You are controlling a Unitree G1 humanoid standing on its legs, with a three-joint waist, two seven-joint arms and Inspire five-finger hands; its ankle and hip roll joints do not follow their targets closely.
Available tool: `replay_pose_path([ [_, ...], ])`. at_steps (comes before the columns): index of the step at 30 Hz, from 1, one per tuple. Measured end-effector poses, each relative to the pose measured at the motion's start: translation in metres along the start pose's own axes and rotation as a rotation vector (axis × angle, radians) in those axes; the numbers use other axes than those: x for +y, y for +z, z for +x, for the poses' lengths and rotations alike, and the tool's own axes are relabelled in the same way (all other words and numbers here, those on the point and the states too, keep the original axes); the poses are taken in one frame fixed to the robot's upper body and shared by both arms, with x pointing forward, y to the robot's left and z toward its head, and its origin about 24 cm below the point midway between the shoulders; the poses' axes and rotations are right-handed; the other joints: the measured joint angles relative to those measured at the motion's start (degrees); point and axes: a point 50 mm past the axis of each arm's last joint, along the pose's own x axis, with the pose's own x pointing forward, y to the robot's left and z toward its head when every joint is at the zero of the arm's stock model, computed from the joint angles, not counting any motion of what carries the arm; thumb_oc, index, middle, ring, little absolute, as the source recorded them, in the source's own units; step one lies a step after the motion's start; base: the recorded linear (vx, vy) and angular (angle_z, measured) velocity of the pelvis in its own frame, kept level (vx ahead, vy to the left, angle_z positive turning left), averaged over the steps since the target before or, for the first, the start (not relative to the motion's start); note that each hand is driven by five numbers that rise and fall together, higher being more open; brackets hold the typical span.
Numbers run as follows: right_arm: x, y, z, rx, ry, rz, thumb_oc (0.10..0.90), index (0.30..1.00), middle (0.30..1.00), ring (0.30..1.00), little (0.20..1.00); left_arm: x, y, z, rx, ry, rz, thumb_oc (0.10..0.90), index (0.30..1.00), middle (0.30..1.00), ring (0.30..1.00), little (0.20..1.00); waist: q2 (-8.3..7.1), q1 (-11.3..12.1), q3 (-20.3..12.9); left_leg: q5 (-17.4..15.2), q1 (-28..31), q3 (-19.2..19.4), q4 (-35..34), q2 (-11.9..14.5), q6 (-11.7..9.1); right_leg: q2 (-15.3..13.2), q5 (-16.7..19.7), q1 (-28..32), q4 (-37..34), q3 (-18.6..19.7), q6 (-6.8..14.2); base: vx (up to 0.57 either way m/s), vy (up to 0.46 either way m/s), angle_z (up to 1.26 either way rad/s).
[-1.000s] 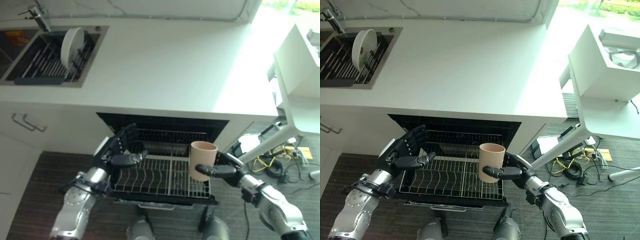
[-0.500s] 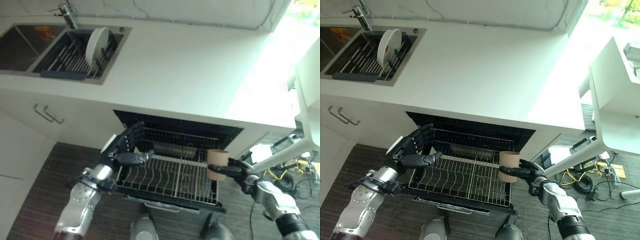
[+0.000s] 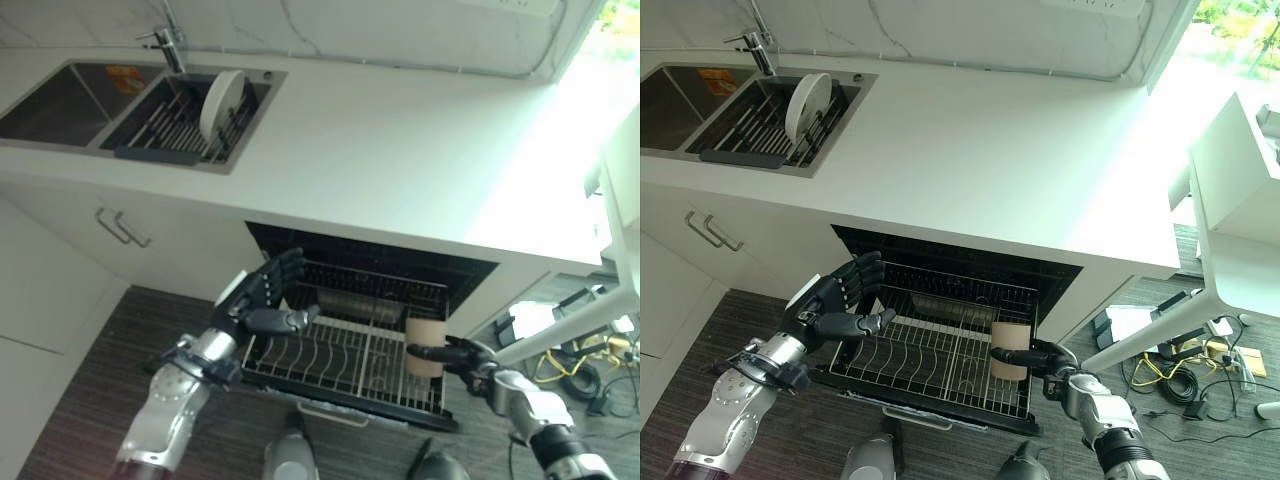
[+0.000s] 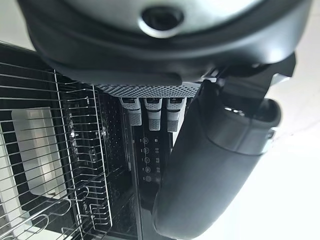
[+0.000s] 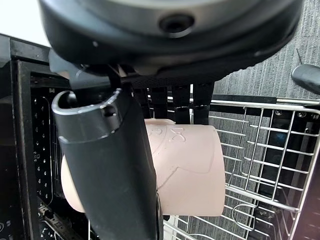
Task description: Place the dishes in the dishwasher.
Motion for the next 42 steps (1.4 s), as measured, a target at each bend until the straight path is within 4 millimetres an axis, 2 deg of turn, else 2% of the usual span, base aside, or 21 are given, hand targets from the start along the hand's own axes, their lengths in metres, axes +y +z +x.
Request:
replay_pose_path([
  [5, 0.000, 0.001, 0.000, -0.002, -0.003, 0.012, 0.800, 0.900, 0.900, 0.900, 0.900, -0.001, -0.001, 0.000, 0.003, -0.005, -0.003, 0.800, 0.900, 0.900, 0.900, 0.900, 0.72, 0.04, -0.42, -0.22, -0.05, -0.18, 0.36, -0.45, 0.32, -0.54, 0.03, 0.19, 0.08, -0.10, -0.05, 0.00, 0.006, 0.02],
  [10, 0.000, 0.003, 0.000, -0.015, -0.024, 0.038, 0.800, 0.900, 0.900, 0.900, 0.900, -0.002, -0.002, -0.001, 0.006, -0.004, -0.005, 0.800, 0.900, 0.900, 0.900, 0.900, 0.73, 0.06, -0.43, -0.44, -0.17, -0.20, 0.48, -0.47, 0.65, -0.59, 0.05, 0.11, 0.08, -0.06, -0.08, 0.00, 0.007, 0.00],
  [15, 0.002, 0.020, -0.004, -0.097, -0.112, -0.006, 0.800, 0.900, 0.900, 0.900, 0.900, -0.007, -0.005, 0.000, 0.018, -0.020, -0.013, 0.800, 0.900, 0.900, 0.900, 0.900, 0.73, -0.66, -0.43, -0.50, -0.29, 0.00, 0.55, -0.46, 0.65, -0.57, 0.12, -0.11, 0.03, 0.05, -0.09, 0.00, 0.000, 0.00],
  [23, 0.004, 0.052, -0.017, -0.268, -0.150, -0.064, 0.800, 0.900, 0.900, 0.900, 0.900, -0.007, -0.009, -0.003, 0.032, 0.004, -0.023, 0.800, 0.900, 0.900, 0.900, 0.900, 0.75, -2.22, -0.42, -0.59, -0.31, 0.18, 0.57, -0.44, 0.33, -0.54, 0.24, -0.25, -0.09, 0.12, 0.16, 0.00, 0.001, 0.00],
  [28, 0.009, 0.062, -0.024, -0.332, -0.149, -0.117, 0.800, 0.900, 0.900, 0.900, 0.900, -0.007, -0.010, -0.004, 0.033, 0.022, -0.026, 0.800, 0.900, 0.900, 0.900, 0.900, 0.75, -3.07, -0.41, -0.75, -0.32, 0.27, 0.58, -0.43, 0.29, -0.54, 0.22, -0.28, -0.13, 0.17, 0.19, 0.00, 0.000, 0.00],
  [33, 0.009, 0.058, -0.026, -0.327, -0.151, -0.129, 0.800, 0.900, 0.900, 0.900, 0.900, -0.008, -0.009, -0.003, 0.028, 0.026, -0.030, 0.800, 0.900, 0.900, 0.900, 0.900, 0.75, -3.19, -0.41, -0.84, -0.32, 0.40, 0.56, -0.44, 0.27, -0.55, 0.18, -0.39, -0.12, 0.26, 0.25, 0.00, 0.000, 0.00],
  [39, 0.012, 0.061, -0.043, -0.395, -0.121, -0.111, 0.800, 0.900, 0.900, 0.900, 0.900, -0.008, -0.008, -0.004, 0.013, 0.052, -0.040, 0.800, 0.900, 0.900, 0.900, 0.900, 0.60, -4.02, -0.37, -1.02, -0.31, 0.43, 0.61, -0.43, 0.16, -0.51, 0.12, -0.40, -0.11, 0.29, 0.33, 0.00, 0.000, 0.00],
  [42, 0.016, 0.056, -0.069, -0.461, -0.007, -0.036, 0.800, 0.900, 0.900, 0.900, 0.900, -0.005, -0.003, -0.016, -0.076, 0.146, -0.122, 0.800, 0.900, 0.900, 0.900, 0.900, -0.25, -5.25, -0.31, -1.17, -0.34, 0.57, 0.72, -0.12, 0.13, -0.14, -0.11, -0.65, 0.11, 0.91, 0.63, 0.01, -0.003, -0.05],
])
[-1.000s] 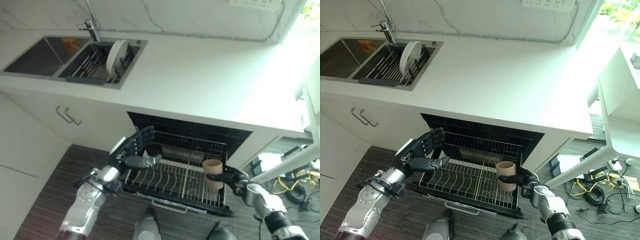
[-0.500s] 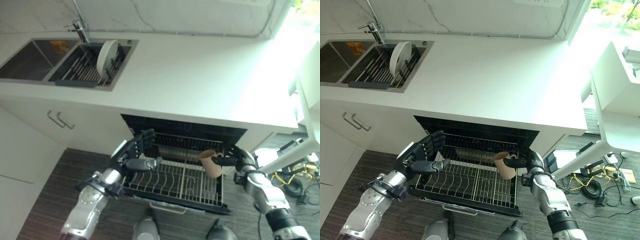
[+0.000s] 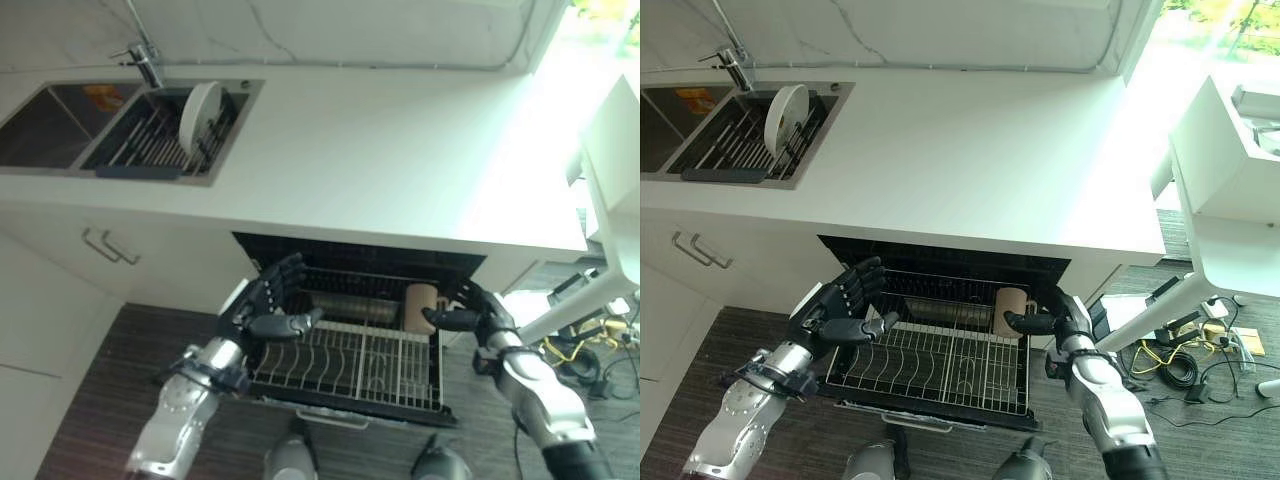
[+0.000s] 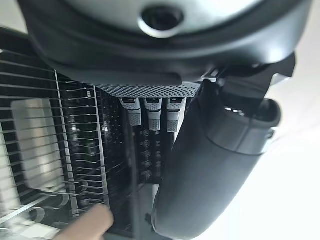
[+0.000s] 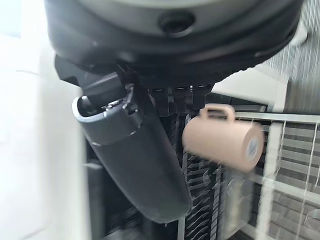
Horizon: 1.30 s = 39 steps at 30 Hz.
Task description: Place the dishes in the dishwasher.
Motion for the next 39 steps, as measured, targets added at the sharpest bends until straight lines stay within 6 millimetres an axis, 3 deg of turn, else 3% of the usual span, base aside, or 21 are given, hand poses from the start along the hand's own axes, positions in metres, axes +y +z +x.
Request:
replay_pose_path([
  [5, -0.012, -0.014, -0.015, 0.025, 0.024, 0.066, 0.800, 0.900, 0.900, 0.900, 0.900, 0.007, 0.020, -0.005, -0.130, 0.037, 0.024, 0.800, 0.900, 0.900, 0.900, 0.900, -1.57, -0.95, -0.03, -0.30, 0.16, 0.22, 0.04, 0.56, -0.21, 0.62, -0.16, 0.03, 0.04, 0.22, 0.06, 0.04, 0.014, -0.04],
  [12, -0.036, -0.031, -0.044, 0.000, -0.027, 0.205, 0.800, 0.900, 0.900, 0.900, 0.900, 0.026, 0.024, -0.027, -0.151, 0.093, -0.003, 0.800, 0.900, 0.900, 0.900, 0.900, -4.18, -0.97, -1.20, -3.20, -0.18, 1.74, 3.96, -0.51, 0.60, 0.05, 1.52, 0.23, -2.11, 2.04, 1.10, 0.02, 0.186, -0.10],
  [16, -0.017, 0.001, -0.034, -0.216, 0.042, 0.228, 0.800, 0.900, 0.900, 0.900, 0.900, 0.013, 0.039, -0.006, -0.241, -0.024, 0.005, 0.800, 0.900, 0.900, 0.900, 0.900, -4.77, -2.69, -1.56, -6.73, -2.20, 4.75, 8.38, -3.67, 3.53, -3.59, 9.36, -2.64, -3.30, 3.63, 0.25, -0.09, 0.170, -0.26],
  [17, -0.009, 0.008, -0.032, -0.258, 0.074, 0.238, 0.800, 0.900, 0.900, 0.900, 0.900, 0.012, 0.041, -0.005, -0.257, -0.030, 0.007, 0.800, 0.900, 0.900, 0.900, 0.900, -4.48, -2.34, -1.75, -7.41, -3.00, 5.49, 9.42, -2.90, 4.63, -3.48, 11.94, -3.09, -4.57, 3.62, 0.09, -0.10, 0.189, -0.68],
  [19, 0.012, 0.018, -0.025, -0.318, 0.160, 0.267, 0.800, 0.900, 0.900, 0.900, 0.900, 0.014, 0.045, -0.001, -0.281, -0.028, -0.014, 0.800, 0.900, 0.900, 0.900, 0.900, -3.88, -2.53, -1.87, -8.81, -3.44, 8.20, 9.90, -2.04, 6.95, -1.81, 22.21, -3.29, -10.33, 0.83, -1.59, -0.17, 0.213, -0.60],
  [20, 0.013, 0.020, -0.026, -0.325, 0.171, 0.258, 0.800, 0.900, 0.900, 0.900, 0.900, 0.012, 0.047, 0.004, -0.298, -0.033, -0.027, 0.800, 0.900, 0.900, 0.900, 0.900, -2.32, -3.14, -1.72, -8.37, -4.53, 7.44, 9.97, -1.00, 8.37, 0.00, 16.22, -4.15, -3.81, 0.68, 2.63, -0.22, 0.112, 0.06],
  [21, 0.009, 0.022, -0.029, -0.326, 0.174, 0.223, 0.800, 0.900, 0.900, 0.900, 0.900, 0.011, 0.053, 0.005, -0.323, -0.047, -0.021, 0.800, 0.900, 0.900, 0.900, 0.900, -0.66, -3.27, -2.03, -6.28, -4.64, 5.75, 7.22, -0.48, 7.52, 5.72, 0.86, -7.46, 14.20, 4.25, 2.06, -0.24, -0.052, 0.42],
  [22, 0.007, 0.025, -0.030, -0.338, 0.177, 0.205, 0.800, 0.900, 0.900, 0.900, 0.900, 0.012, 0.057, 0.004, -0.342, -0.043, -0.030, 0.800, 0.900, 0.900, 0.900, 0.900, -0.83, -3.12, -2.14, -3.94, -4.35, 5.80, 5.36, -1.43, 8.14, 8.62, -3.96, -7.39, 19.89, 5.40, 0.69, -0.25, -0.123, 0.32],
  [23, 0.008, 0.038, -0.023, -0.362, 0.209, 0.151, 0.800, 0.900, 0.900, 0.900, 0.900, 0.014, 0.059, 0.005, -0.366, 0.001, -0.055, 0.800, 0.900, 0.900, 0.900, 0.900, -0.78, -2.58, -2.22, -0.97, -3.33, 6.57, 1.64, -2.66, 9.08, 13.49, -8.34, -5.87, 17.69, 4.71, -2.99, -0.24, -0.297, 0.07],
  [24, 0.011, 0.046, -0.017, -0.382, 0.228, 0.133, 0.800, 0.900, 0.900, 0.900, 0.900, 0.014, 0.062, 0.007, -0.382, 0.018, -0.058, 0.800, 0.900, 0.900, 0.900, 0.900, -0.87, -2.39, -2.23, 0.34, -3.21, 7.12, 0.19, -2.91, 9.07, 15.55, -8.57, -5.21, 14.33, 3.83, -3.49, -0.18, -0.310, -0.21],
  [26, 0.015, 0.055, -0.012, -0.427, 0.243, 0.147, 0.800, 0.900, 0.900, 0.900, 0.900, 0.011, 0.061, 0.008, -0.387, 0.024, -0.078, 0.800, 0.900, 0.900, 0.900, 0.900, -1.48, -0.94, -2.55, 1.73, -2.18, 8.89, -1.22, -3.33, 8.15, 16.39, -11.03, 0.55, 2.93, -1.03, -8.06, -0.18, -0.274, -0.38],
  [27, 0.015, 0.054, -0.012, -0.427, 0.243, 0.152, 0.800, 0.900, 0.900, 0.900, 0.900, 0.008, 0.056, 0.006, -0.382, 0.041, -0.103, 0.800, 0.900, 0.900, 0.900, 0.900, -1.25, -0.54, -2.63, 1.79, -1.52, 8.98, -2.08, -3.34, 6.50, 17.40, -9.64, 0.54, 1.54, -0.15, -10.13, -0.16, -0.147, -0.29],
  [28, 0.012, 0.048, -0.016, -0.414, 0.234, 0.147, 0.800, 0.900, 0.900, 0.900, 0.900, 0.008, 0.051, 0.000, -0.359, 0.052, -0.110, 0.800, 0.900, 0.900, 0.900, 0.900, -1.63, -0.63, -3.24, 2.47, -1.37, 6.68, -3.04, -4.35, 2.95, 18.03, -9.91, -0.17, 1.54, 1.89, -11.24, -0.19, -0.097, -0.34],
  [30, 0.008, 0.042, -0.018, -0.397, 0.214, 0.148, 0.800, 0.900, 0.900, 0.900, 0.900, 0.009, 0.049, -0.002, -0.351, 0.068, -0.116, 0.800, 0.900, 0.900, 0.900, 0.900, -1.16, 0.85, -4.41, -0.65, -4.41, 0.16, 3.28, -5.69, 3.70, 18.27, -9.72, -2.14, 1.53, 2.45, -11.48, -0.14, -0.005, -0.66],
  [31, 0.008, 0.043, -0.018, -0.403, 0.217, 0.147, 0.800, 0.900, 0.900, 0.900, 0.900, 0.009, 0.046, -0.004, -0.345, 0.091, -0.129, 0.800, 0.900, 0.900, 0.900, 0.900, 0.34, 1.10, -6.38, -0.94, -4.44, -4.45, 1.41, -7.02, 4.05, 19.05, -8.80, -4.54, 2.02, 3.71, -11.74, -0.07, 0.074, -0.96],
  [32, 0.010, 0.042, -0.018, -0.399, 0.223, 0.151, 0.800, 0.900, 0.900, 0.900, 0.900, 0.008, 0.039, -0.008, -0.330, 0.110, -0.153, 0.800, 0.900, 0.900, 0.900, 0.900, 0.36, 1.04, -6.49, -0.81, -3.60, -10.04, 1.76, -8.97, 4.02, 17.52, -7.98, -5.48, 3.66, 5.78, -13.61, -0.17, 0.211, -0.89],
  [33, 0.010, 0.041, -0.019, -0.397, 0.223, 0.151, 0.800, 0.900, 0.900, 0.900, 0.900, 0.007, 0.034, -0.012, -0.309, 0.115, -0.160, 0.800, 0.900, 0.900, 0.900, 0.900, 0.54, 0.79, -6.83, -2.55, -3.53, -12.57, 3.65, -8.16, 3.22, 16.47, -7.67, -5.61, 3.80, 5.60, -13.80, -0.21, 0.345, -0.35],
  [34, -0.003, 0.042, -0.023, -0.398, 0.185, 0.122, 0.800, 0.900, 0.900, 0.900, 0.900, -0.001, 0.038, -0.002, -0.326, 0.071, -0.174, 0.800, 0.900, 0.900, 0.900, 0.900, -0.10, 0.22, -7.28, -0.81, -4.00, -1.32, 4.52, 2.14, -1.00, 13.75, -4.89, -5.54, 1.69, 3.02, -14.76, -0.23, 0.532, 0.25],
  [35, -0.012, 0.047, -0.024, -0.413, 0.159, 0.099, 0.800, 0.900, 0.900, 0.900, 0.900, -0.008, 0.041, 0.007, -0.345, 0.029, -0.182, 0.800, 0.900, 0.900, 0.900, 0.900, -0.29, 0.14, -7.34, -0.17, -3.76, -2.14, 4.02, 5.58, -1.93, 11.57, -4.59, -5.70, 1.50, 2.13, -13.32, -0.12, 0.402, 0.70],
  [37, -0.016, 0.055, -0.025, -0.460, 0.149, 0.083, 0.800, 0.900, 0.900, 0.900, 0.900, -0.010, 0.040, 0.008, -0.344, 0.026, -0.186, 0.800, 0.900, 0.900, 0.900, 0.900, 1.06, -0.91, -8.12, 0.55, -1.11, -1.60, 2.37, 8.76, -2.37, 9.63, -3.92, -6.59, 1.81, 2.09, -10.93, -0.04, 0.425, 0.58],
  [39, -0.025, 0.057, -0.026, -0.465, 0.120, 0.070, 0.800, 0.900, 0.900, 0.900, 0.900, -0.007, 0.034, 0.007, -0.336, 0.052, -0.238, 0.800, 0.900, 0.900, 0.900, 0.900, 3.08, -1.28, -8.77, 0.10, 3.29, 0.45, 0.05, 7.97, -1.24, 6.97, -2.40, -7.80, 2.91, 3.10, -7.92, 0.06, 0.734, 0.37],
])
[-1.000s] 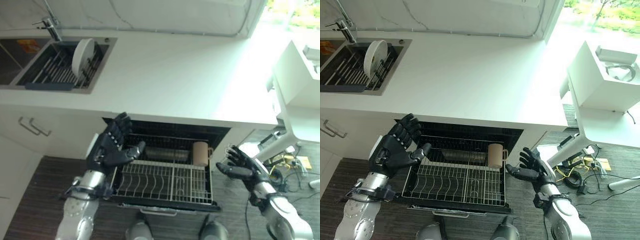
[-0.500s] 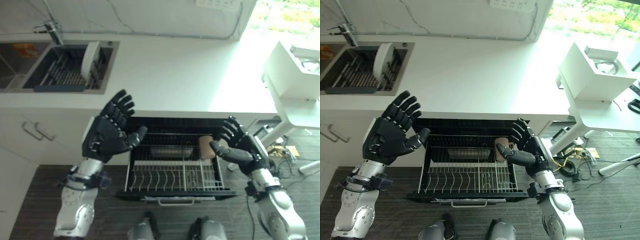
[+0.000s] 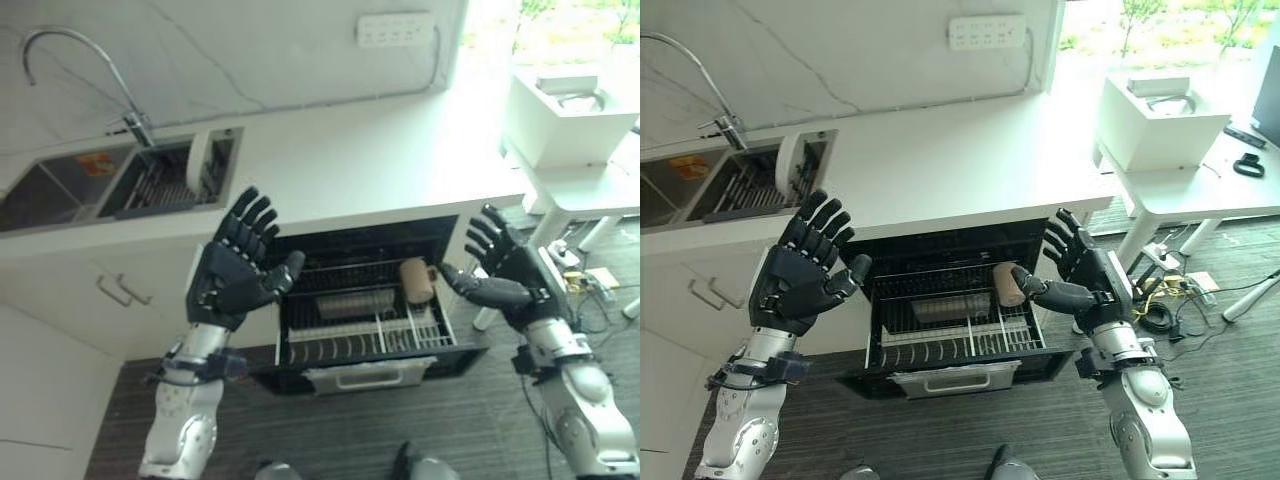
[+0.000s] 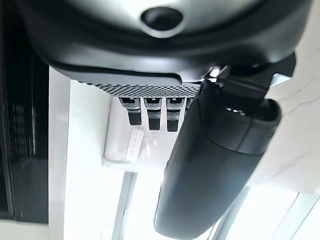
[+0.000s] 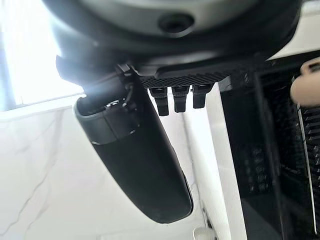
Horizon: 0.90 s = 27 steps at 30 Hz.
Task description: Place the dishes in the dishwasher.
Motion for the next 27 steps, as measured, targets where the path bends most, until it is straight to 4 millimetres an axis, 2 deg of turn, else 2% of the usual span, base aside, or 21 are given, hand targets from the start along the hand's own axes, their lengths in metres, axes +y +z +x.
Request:
replay_pose_path([
  [1, -0.006, 0.004, -0.001, -0.017, -0.028, -0.005, 0.800, 0.900, 0.900, 0.900, 0.900, 0.000, 0.000, 0.000, -0.005, 0.003, -0.028, 0.800, 0.900, 0.900, 0.900, 0.900, 0.44, -0.39, -0.02, -4.10, 1.48, 1.53, -1.55, -3.16, -0.19, -3.31, 2.48, -0.43, 0.07, 0.95, 3.52, 0.15, 0.807, 0.46],
  [2, -0.004, 0.001, -0.002, -0.015, -0.043, 0.014, 0.800, 0.900, 0.900, 0.900, 0.900, 0.002, 0.000, 0.000, -0.004, 0.012, -0.036, 0.800, 0.900, 0.900, 0.900, 0.900, -1.62, -0.70, 0.37, -5.04, 1.33, 2.60, -0.66, -6.73, 0.15, -6.61, 3.21, 0.03, -1.15, 2.16, 4.51, 0.14, 0.662, 0.53],
  [4, 0.000, -0.001, -0.002, -0.018, -0.051, 0.037, 0.800, 0.900, 0.900, 0.900, 0.900, 0.004, -0.002, -0.001, 0.005, 0.019, -0.034, 0.800, 0.900, 0.900, 0.900, 0.900, -2.18, -1.11, 0.33, -7.91, -0.01, 1.87, 2.91, -9.89, 3.21, -7.73, 3.85, 3.31, -6.36, 3.69, 4.24, 0.11, 0.411, 0.57],
  [5, 0.003, -0.005, -0.004, -0.017, -0.072, 0.066, 0.800, 0.900, 0.900, 0.900, 0.900, 0.006, 0.002, 0.002, 0.007, -0.005, 0.001, 0.800, 0.900, 0.900, 0.900, 0.900, -3.46, -1.15, 0.34, -11.02, -1.43, 0.78, 6.77, -12.82, 5.82, -8.77, 10.39, 5.94, -8.93, 5.97, 1.85, 0.14, 0.502, 0.53],
  [6, 0.004, -0.008, -0.006, -0.011, -0.083, 0.079, 0.800, 0.900, 0.900, 0.900, 0.900, 0.008, 0.004, 0.001, 0.005, -0.012, 0.012, 0.800, 0.900, 0.900, 0.900, 0.900, -3.46, -0.06, 0.39, -13.13, -2.02, 0.80, 8.85, -13.45, 7.12, -9.74, 16.40, 5.81, -9.21, 5.95, 4.05, 0.16, 0.583, 0.52],
  [7, 0.005, -0.011, -0.011, -0.015, -0.104, 0.103, 0.800, 0.900, 0.900, 0.900, 0.900, 0.010, 0.007, 0.003, -0.005, -0.014, 0.020, 0.800, 0.900, 0.900, 0.900, 0.900, -3.95, 0.58, 0.66, -13.56, -2.34, 0.38, 9.97, -15.07, 8.29, -10.46, 23.44, 5.54, -9.22, 6.94, 4.70, 0.17, 0.704, 0.37],
  [8, 0.007, -0.016, -0.017, -0.025, -0.145, 0.140, 0.800, 0.900, 0.900, 0.900, 0.900, 0.010, 0.008, 0.003, -0.006, -0.030, 0.026, 0.800, 0.900, 0.900, 0.900, 0.900, -4.39, 0.35, 0.93, -14.07, -2.39, 0.16, 10.32, -16.48, 9.84, -11.80, 28.45, 5.37, -8.49, 8.72, 3.68, 0.12, 0.584, 0.73],
  [9, 0.010, -0.020, -0.027, -0.025, -0.190, 0.174, 0.800, 0.900, 0.900, 0.900, 0.900, 0.009, 0.008, 0.003, -0.007, -0.054, 0.027, 0.800, 0.900, 0.900, 0.900, 0.900, -4.93, -0.82, 1.33, -15.35, -1.96, -0.29, 11.34, -18.62, 12.37, -14.41, 32.71, 3.94, -4.54, 8.51, -1.30, 0.08, 0.493, 0.58],
  [10, 0.017, -0.024, -0.027, -0.018, -0.189, 0.196, 0.800, 0.900, 0.900, 0.900, 0.900, 0.009, 0.008, 0.003, -0.002, -0.065, 0.034, 0.800, 0.900, 0.900, 0.900, 0.900, -4.03, -0.02, 1.73, -16.64, -1.98, 0.43, 11.25, -18.65, 14.98, -14.81, 25.04, 0.44, 5.22, 5.24, 2.68, 0.10, 0.377, 0.20],
  [11, 0.022, -0.022, -0.021, -0.024, -0.151, 0.172, 0.800, 0.900, 0.900, 0.900, 0.900, 0.008, 0.011, 0.004, -0.012, -0.075, 0.037, 0.800, 0.900, 0.900, 0.900, 0.900, -3.81, 1.59, 1.78, -15.25, -1.28, 1.58, 7.84, -19.95, 16.84, -11.28, 11.91, -0.45, 12.79, 0.47, 2.99, 0.12, 0.296, -0.40],
  [12, 0.026, -0.017, -0.014, -0.041, -0.113, 0.156, 0.800, 0.900, 0.900, 0.900, 0.900, 0.009, 0.012, 0.003, -0.016, -0.068, 0.039, 0.800, 0.900, 0.900, 0.900, 0.900, -3.18, 2.43, 2.14, -14.44, -0.54, 2.53, 5.27, -20.95, 17.86, -7.24, 5.41, 0.40, 14.56, -1.77, 3.77, 0.11, 0.182, -0.50],
  [13, 0.029, -0.013, -0.008, -0.049, -0.086, 0.139, 0.800, 0.900, 0.900, 0.900, 0.900, 0.010, 0.013, 0.003, -0.019, -0.063, 0.040, 0.800, 0.900, 0.900, 0.900, 0.900, -2.66, 2.43, 2.47, -13.66, 0.16, 2.46, 3.26, -21.71, 17.63, -3.91, 1.18, 1.13, 15.26, -1.97, 3.42, 0.06, 0.065, -0.35],
  [14, 0.030, -0.010, -0.003, -0.045, -0.053, 0.094, 0.800, 0.900, 0.900, 0.900, 0.900, 0.009, 0.012, 0.004, -0.017, -0.057, 0.033, 0.800, 0.900, 0.900, 0.900, 0.900, -1.26, 1.69, 3.23, -11.46, 2.62, 2.08, -1.36, -21.89, 16.56, 3.80, -3.73, 2.93, 12.88, -0.38, 2.12, 0.00, 0.000, 0.00],
  [15, 0.029, -0.008, -0.002, -0.041, -0.045, 0.066, 0.800, 0.900, 0.900, 0.900, 0.900, 0.006, 0.012, 0.008, -0.020, -0.072, 0.034, 0.800, 0.900, 0.900, 0.900, 0.900, -1.43, 1.60, 3.91, -9.03, 2.75, 1.28, -1.41, -21.97, 7.84, 11.45, -3.92, 5.36, 5.40, 2.13, -0.48, 0.03, -0.023, 0.19],
  [16, 0.031, -0.008, 0.001, -0.049, -0.050, 0.073, 0.800, 0.900, 0.900, 0.900, 0.900, 0.006, 0.020, 0.013, -0.043, -0.092, 0.057, 0.800, 0.900, 0.900, 0.900, 0.900, -7.35, 1.89, 4.81, -5.85, -1.91, -0.44, 6.40, -25.26, 2.33, 10.89, -1.22, 7.07, 0.12, 3.19, -4.52, 0.04, -0.038, 0.10],
  [17, 0.028, -0.003, 0.005, -0.070, -0.052, 0.060, 0.800, 0.900, 0.900, 0.900, 0.900, 0.003, 0.025, 0.013, -0.059, -0.103, 0.063, 0.800, 0.900, 0.900, 0.900, 0.900, -9.24, 2.32, 4.61, -10.35, -5.30, -1.66, 12.15, -22.96, 9.10, 8.92, -3.95, 7.89, -1.22, 4.17, -4.07, 0.06, -0.058, -0.22],
  [18, 0.024, 0.007, 0.009, -0.101, -0.043, 0.026, 0.800, 0.900, 0.900, 0.900, 0.900, -0.001, 0.028, 0.010, -0.079, -0.099, 0.050, 0.800, 0.900, 0.900, 0.900, 0.900, -6.77, 2.20, 4.30, -9.89, -5.06, -5.00, 6.42, -16.81, 7.76, 10.70, -6.85, 6.75, 1.34, 3.98, -0.24, 0.06, -0.092, -0.38],
  [19, 0.021, 0.008, 0.009, -0.102, -0.050, 0.018, 0.800, 0.900, 0.900, 0.900, 0.900, -0.003, 0.026, 0.009, -0.087, -0.084, 0.028, 0.800, 0.900, 0.900, 0.900, 0.900, -7.37, 2.00, 4.67, -9.94, -3.78, -2.50, 5.26, -18.56, 9.96, 7.74, -9.70, 5.72, 3.42, 5.43, 1.59, 0.05, -0.113, -0.43],
  [20, 0.021, 0.005, 0.006, -0.092, -0.046, 0.017, 0.800, 0.900, 0.900, 0.900, 0.900, -0.003, 0.027, 0.008, -0.086, -0.080, 0.034, 0.800, 0.900, 0.900, 0.900, 0.900, -7.18, 1.77, 4.63, -8.99, -2.70, -1.58, 3.53, -20.00, 11.34, 7.09, -9.28, 6.21, 2.08, 5.34, 1.97, 0.04, -0.120, -0.30],
  [22, 0.019, 0.001, 0.001, -0.068, -0.048, 0.019, 0.800, 0.900, 0.900, 0.900, 0.900, -0.004, 0.030, 0.012, -0.101, -0.087, 0.046, 0.800, 0.900, 0.900, 0.900, 0.900, -6.71, 1.23, 4.62, -8.82, -2.00, -0.80, 2.67, -20.95, 11.62, 6.85, -7.43, 7.16, -0.08, 5.46, 1.74, 0.04, -0.128, -0.15],
  [27, 0.020, 0.002, 0.003, -0.077, -0.039, 0.029, 0.800, 0.900, 0.900, 0.900, 0.900, -0.004, 0.032, 0.013, -0.108, -0.084, 0.054, 0.800, 0.900, 0.900, 0.900, 0.900, -5.91, 1.01, 4.35, -8.30, 0.13, 0.12, 0.29, -21.92, 12.45, 5.81, -7.42, 7.60, 0.11, 5.46, 2.29, 0.08, -0.147, -0.08],
])
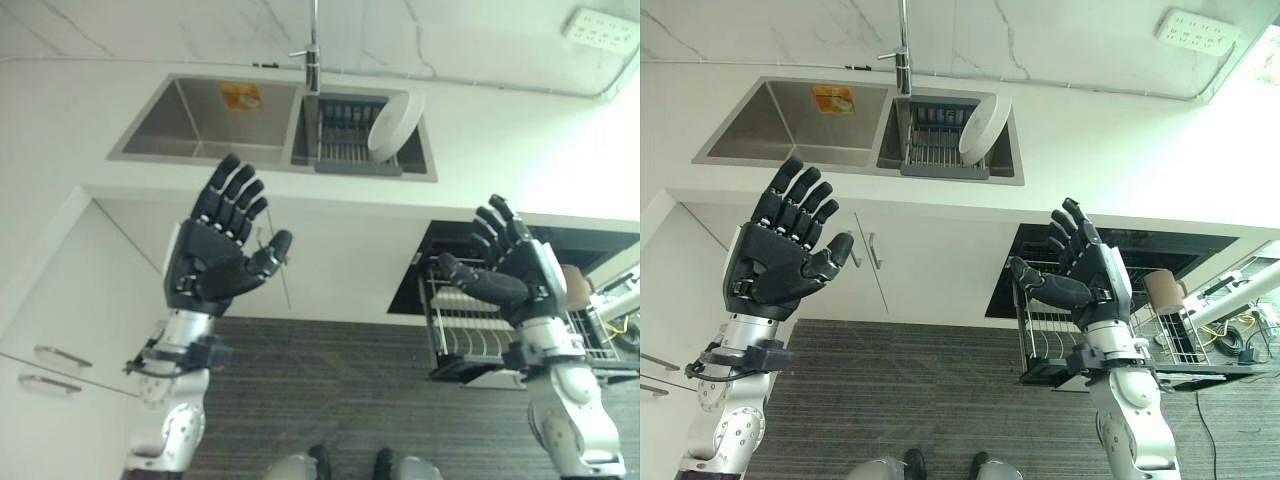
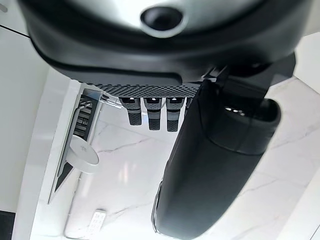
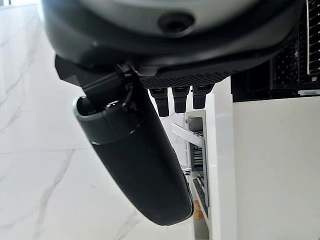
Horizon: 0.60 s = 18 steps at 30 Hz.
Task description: Place the dishes in the dishwasher.
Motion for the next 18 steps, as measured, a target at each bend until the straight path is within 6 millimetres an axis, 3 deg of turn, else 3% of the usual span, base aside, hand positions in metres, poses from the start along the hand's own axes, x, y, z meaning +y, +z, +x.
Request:
replay_pose_path([
  [2, 0.000, 0.001, 0.001, -0.004, 0.000, 0.000, 0.800, 0.900, 0.900, 0.900, 0.900, 0.000, 0.000, 0.000, -0.001, 0.000, -0.001, 0.800, 0.900, 0.900, 0.900, 0.900, 0.78, -0.03, -0.45, 0.54, 0.40, 0.23, -0.76, -0.09, -0.53, -0.18, -0.16, -0.10, 0.35, -0.05, 0.50, 0.06, -0.128, -0.06],
  [5, 0.000, 0.001, 0.001, -0.003, -0.003, 0.000, 0.800, 0.900, 0.900, 0.900, 0.900, -0.002, 0.002, 0.001, -0.012, -0.010, -0.004, 0.800, 0.900, 0.900, 0.900, 0.900, 1.80, -0.17, -1.06, 2.13, 1.72, 0.48, -3.25, -0.13, -1.34, 0.19, -0.43, -0.07, 0.83, -0.02, -0.35, 0.06, -0.150, 0.00],
  [7, 0.000, 0.001, 0.001, -0.001, -0.005, -0.005, 0.800, 0.900, 0.900, 0.900, 0.900, -0.007, 0.003, 0.003, -0.023, -0.027, -0.013, 0.800, 0.900, 0.900, 0.900, 0.900, 1.25, 0.00, -1.19, 5.03, 2.59, 2.55, -4.73, -0.79, -4.96, -1.28, -1.88, -0.46, 2.67, -0.09, -1.36, 0.02, -0.103, 0.11],
  [10, -0.002, 0.002, 0.001, -0.001, -0.010, -0.016, 0.800, 0.900, 0.900, 0.900, 0.900, -0.015, -0.002, 0.004, -0.027, -0.036, -0.054, 0.800, 0.900, 0.900, 0.900, 0.900, 0.98, 0.32, -1.16, 8.25, 1.02, 4.16, -0.95, -0.39, -8.16, -2.91, -3.10, -0.22, 3.85, -0.15, -2.59, 0.04, 0.022, 0.13],
  [11, -0.002, 0.002, 0.002, -0.001, -0.007, -0.019, 0.800, 0.900, 0.900, 0.900, 0.900, -0.016, -0.002, 0.005, -0.031, -0.039, -0.059, 0.800, 0.900, 0.900, 0.900, 0.900, 0.16, 0.40, -0.80, 8.30, -1.61, 5.70, 3.54, 1.85, -9.17, -2.99, -2.93, -0.28, 3.63, -0.27, -3.88, 0.16, 0.223, 0.20],
  [12, 0.000, 0.001, 0.002, -0.002, -0.009, -0.009, 0.800, 0.900, 0.900, 0.900, 0.900, -0.016, -0.004, 0.006, -0.026, -0.042, -0.062, 0.800, 0.900, 0.900, 0.900, 0.900, 0.92, -1.00, -1.35, 7.19, -4.61, 9.90, 4.65, 10.07, -9.53, -0.98, -2.55, 0.30, 2.10, -0.93, -4.49, 0.26, 0.386, 0.04],
  [13, 0.001, -0.001, 0.002, 0.002, -0.005, -0.003, 0.800, 0.900, 0.900, 0.900, 0.900, -0.017, -0.005, 0.006, -0.022, -0.043, -0.064, 0.800, 0.900, 0.900, 0.900, 0.900, 1.06, -1.65, -1.19, 7.28, -6.07, 8.78, 1.95, 15.70, -9.68, 0.75, -2.31, 0.28, 1.96, -0.69, -4.63, 0.26, 0.407, -0.08],
  [14, 0.001, -0.004, 0.000, 0.015, 0.003, -0.001, 0.800, 0.900, 0.900, 0.900, 0.900, -0.018, -0.006, 0.005, -0.015, -0.042, -0.065, 0.800, 0.900, 0.900, 0.900, 0.900, 1.14, -2.31, -1.12, 7.47, -7.36, 4.34, 0.41, 18.74, -10.53, 2.06, -2.25, 0.24, 1.90, 0.62, -4.73, 0.22, 0.331, -0.54],
  [16, -0.008, -0.011, -0.010, 0.069, 0.001, -0.002, 0.800, 0.900, 0.900, 0.900, 0.900, -0.014, -0.009, -0.004, 0.003, -0.005, -0.063, 0.800, 0.900, 0.900, 0.900, 0.900, 2.34, -2.41, -1.51, 8.39, -9.46, -4.54, -1.84, 24.50, -11.89, 4.23, -3.08, -1.52, 3.40, 4.33, -4.52, 0.31, 0.353, -1.22],
  [18, -0.019, -0.012, -0.015, 0.086, -0.032, -0.019, 0.800, 0.900, 0.900, 0.900, 0.900, -0.012, -0.017, -0.007, 0.032, 0.008, -0.038, 0.800, 0.900, 0.900, 0.900, 0.900, 3.02, -3.42, -1.71, 8.27, -9.85, -4.26, -1.15, 23.52, -11.57, 3.55, -3.61, -2.29, 4.07, 6.63, -3.55, 0.31, 0.354, -0.85],
])
